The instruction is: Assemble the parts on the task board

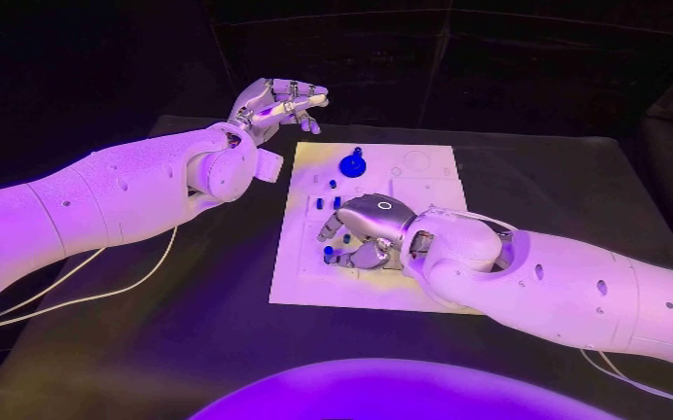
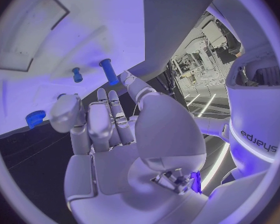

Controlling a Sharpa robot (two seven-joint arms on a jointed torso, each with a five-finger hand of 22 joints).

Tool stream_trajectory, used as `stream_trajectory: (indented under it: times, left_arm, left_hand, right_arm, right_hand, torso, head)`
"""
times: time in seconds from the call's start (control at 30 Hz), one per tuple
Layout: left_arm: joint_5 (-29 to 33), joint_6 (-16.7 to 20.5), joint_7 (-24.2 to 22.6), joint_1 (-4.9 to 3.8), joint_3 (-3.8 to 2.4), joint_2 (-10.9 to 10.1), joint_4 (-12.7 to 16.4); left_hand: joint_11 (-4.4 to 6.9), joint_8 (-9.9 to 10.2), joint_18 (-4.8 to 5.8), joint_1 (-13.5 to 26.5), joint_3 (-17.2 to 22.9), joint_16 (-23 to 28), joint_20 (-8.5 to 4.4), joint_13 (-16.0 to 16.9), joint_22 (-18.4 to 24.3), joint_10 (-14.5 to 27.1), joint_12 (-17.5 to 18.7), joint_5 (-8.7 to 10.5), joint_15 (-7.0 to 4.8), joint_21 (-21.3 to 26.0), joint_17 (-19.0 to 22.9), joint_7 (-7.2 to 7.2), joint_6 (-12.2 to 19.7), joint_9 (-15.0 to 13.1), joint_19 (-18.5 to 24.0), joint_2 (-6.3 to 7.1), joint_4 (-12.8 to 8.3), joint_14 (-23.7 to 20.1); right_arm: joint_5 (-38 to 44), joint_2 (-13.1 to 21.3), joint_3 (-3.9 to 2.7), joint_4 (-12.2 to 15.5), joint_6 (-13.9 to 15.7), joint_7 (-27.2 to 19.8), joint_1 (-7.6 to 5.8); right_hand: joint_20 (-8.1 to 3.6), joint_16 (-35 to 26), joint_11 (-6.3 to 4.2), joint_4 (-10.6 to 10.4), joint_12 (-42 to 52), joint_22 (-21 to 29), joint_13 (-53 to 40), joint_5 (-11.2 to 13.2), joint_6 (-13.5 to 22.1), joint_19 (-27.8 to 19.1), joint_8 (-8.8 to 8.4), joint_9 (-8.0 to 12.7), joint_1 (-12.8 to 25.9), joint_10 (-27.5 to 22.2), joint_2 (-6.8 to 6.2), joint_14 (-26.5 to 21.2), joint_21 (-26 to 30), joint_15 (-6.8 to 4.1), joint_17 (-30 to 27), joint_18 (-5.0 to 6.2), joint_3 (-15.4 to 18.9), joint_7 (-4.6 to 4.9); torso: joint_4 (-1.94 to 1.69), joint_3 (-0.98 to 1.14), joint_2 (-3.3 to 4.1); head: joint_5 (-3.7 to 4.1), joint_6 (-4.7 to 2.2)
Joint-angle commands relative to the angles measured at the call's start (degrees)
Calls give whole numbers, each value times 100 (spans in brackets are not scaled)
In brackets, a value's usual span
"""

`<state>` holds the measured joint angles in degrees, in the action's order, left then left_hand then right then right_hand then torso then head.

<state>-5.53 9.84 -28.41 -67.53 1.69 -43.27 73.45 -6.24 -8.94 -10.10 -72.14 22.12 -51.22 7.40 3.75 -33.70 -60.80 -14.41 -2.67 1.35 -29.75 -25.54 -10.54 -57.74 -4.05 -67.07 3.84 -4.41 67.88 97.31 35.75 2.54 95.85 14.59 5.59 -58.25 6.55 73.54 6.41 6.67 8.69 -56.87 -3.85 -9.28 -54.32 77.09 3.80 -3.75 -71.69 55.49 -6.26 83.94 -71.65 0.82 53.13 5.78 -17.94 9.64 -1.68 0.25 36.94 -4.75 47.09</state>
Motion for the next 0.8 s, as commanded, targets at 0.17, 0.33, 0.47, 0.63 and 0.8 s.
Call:
stream_trajectory:
  times: [0.17, 0.33, 0.47, 0.63, 0.8]
  left_arm:
    - [20, -60, -11, -9, -5, -22, 1]
    - [20, -59, -10, -8, -4, -37, 6]
    - [20, -52, -8, -8, -3, -47, 15]
    - [20, -54, -6, -8, -3, -53, 33]
    - [20, -56, -6, -8, -3, -56, 41]
  left_hand:
    - [-38, 12, -35, -38, -22, 38, -13, 9, 5, 5, 25, -10, 30, 17, 4, -20, 39, 3, -36, -22, 4, -16]
    - [-38, 12, -35, -38, -22, 38, -13, 9, 5, 5, 25, -10, 30, 17, 4, -20, 39, 3, -36, -22, 4, -16]
    - [-38, 12, -35, -38, -22, 38, -13, 9, 5, 5, 25, -10, 30, 17, 4, -20, 39, 3, -36, -22, 4, -16]
    - [-38, 10, -35, -42, -27, 39, -13, 9, 10, 5, 24, -10, 30, 22, 7, -19, 39, 2, -38, -24, 3, -17]
    - [-38, 10, -35, -42, -27, 39, -13, 9, 10, 5, 24, -10, 30, 22, 7, -19, 39, 2, -38, -24, 3, -17]
  right_arm:
    - [-794, 567, -14, 432, 886, -321, -51]
    - [-1646, 1154, -46, 645, 1110, -159, -274]
    - [-2288, 1696, -55, 743, 997, 297, -401]
    - [-2524, 2059, -53, 763, 853, 788, -434]
    - [-2325, 2273, -47, 803, 744, 1235, -403]
  right_hand:
    - [2, -82, -35, -102, 227, 81, -23, -76, 79, -45, -15, -9, -46, 37, 32, -26, 74, -3, -104, 62, 320, -1]
    - [-11, 25, -70, -242, 612, -53, -112, -62, -82, 35, 51, -38, 16, 643, 125, 36, -11, -27, 84, 38, 497, 37]
    - [-154, 502, -339, -514, 1330, -718, -502, -129, -345, 342, 254, -95, 301, 1783, 74, 225, -429, -220, 982, -77, 817, -170]
    - [-318, 620, -489, -808, 2253, -975, -1336, -318, -415, 456, 545, -166, 466, 2128, 38, 234, -600, -373, 1139, -126, 1273, -349]
    - [-381, 773, -564, -1246, 4556, -1280, -4019, -322, -411, 560, 985, -323, 659, 2307, 136, 267, -781, -422, 1417, -182, 1765, -411]
  torso:
    - [13, -2, -11]
    - [16, -2, -10]
    - [17, -11, -9]
    - [43, -12, 2]
    - [81, -6, 3]
  head:
    - [21, -24]
    - [80, -65]
    - [203, -109]
    - [319, -152]
    - [327, -172]
